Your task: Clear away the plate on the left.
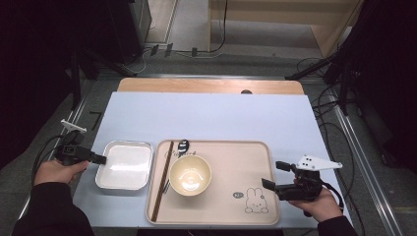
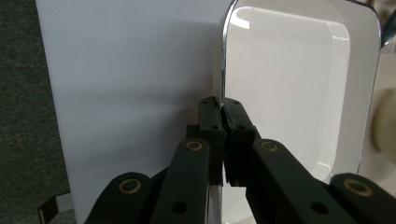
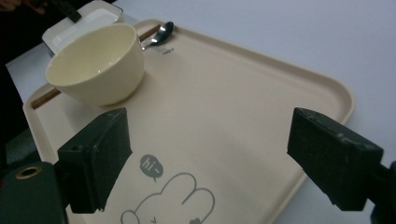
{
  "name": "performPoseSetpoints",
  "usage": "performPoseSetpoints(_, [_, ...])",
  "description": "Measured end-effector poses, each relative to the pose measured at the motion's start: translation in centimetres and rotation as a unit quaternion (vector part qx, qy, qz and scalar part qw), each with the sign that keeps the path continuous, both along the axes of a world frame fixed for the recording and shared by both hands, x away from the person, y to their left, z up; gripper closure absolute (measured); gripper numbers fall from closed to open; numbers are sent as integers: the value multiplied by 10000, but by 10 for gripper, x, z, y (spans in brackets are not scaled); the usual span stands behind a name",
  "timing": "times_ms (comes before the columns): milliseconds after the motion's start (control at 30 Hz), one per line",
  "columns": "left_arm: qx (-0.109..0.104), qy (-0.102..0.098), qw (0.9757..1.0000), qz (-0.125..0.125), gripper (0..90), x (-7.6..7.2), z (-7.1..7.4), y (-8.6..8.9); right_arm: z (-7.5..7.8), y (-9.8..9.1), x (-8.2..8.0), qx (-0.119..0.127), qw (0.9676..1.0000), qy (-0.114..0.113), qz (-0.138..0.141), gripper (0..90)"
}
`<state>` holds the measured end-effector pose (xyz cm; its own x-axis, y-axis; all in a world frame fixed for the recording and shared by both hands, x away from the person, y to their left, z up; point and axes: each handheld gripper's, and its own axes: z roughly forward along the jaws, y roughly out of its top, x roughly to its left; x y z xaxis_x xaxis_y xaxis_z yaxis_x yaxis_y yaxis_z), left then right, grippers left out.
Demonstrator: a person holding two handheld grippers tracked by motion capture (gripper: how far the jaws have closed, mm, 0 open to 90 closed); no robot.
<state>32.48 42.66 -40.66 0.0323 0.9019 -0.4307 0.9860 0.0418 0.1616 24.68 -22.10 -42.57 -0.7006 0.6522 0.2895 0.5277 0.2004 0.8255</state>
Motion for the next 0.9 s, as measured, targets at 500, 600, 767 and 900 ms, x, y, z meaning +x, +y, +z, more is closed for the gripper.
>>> performPoseSetpoints(500, [-24, -80, 9995, -302, 890, 32, 50, -22, 22, 28, 18, -59, 9998, -182, 24, 195])
performPoseSetpoints(600, [-45, -66, 9994, -336, 887, 39, 54, -30, 25, 34, 25, -96, 9997, -209, 60, 201])
performPoseSetpoints(767, [-96, 4, 9993, -371, 885, 49, 59, -42, 31, 44, 35, -154, 9994, -290, 108, 216])
performPoseSetpoints(900, [-132, -25, 9989, -460, 887, 55, 63, -52, 38, 49, 43, -176, 9993, -304, 105, 239])
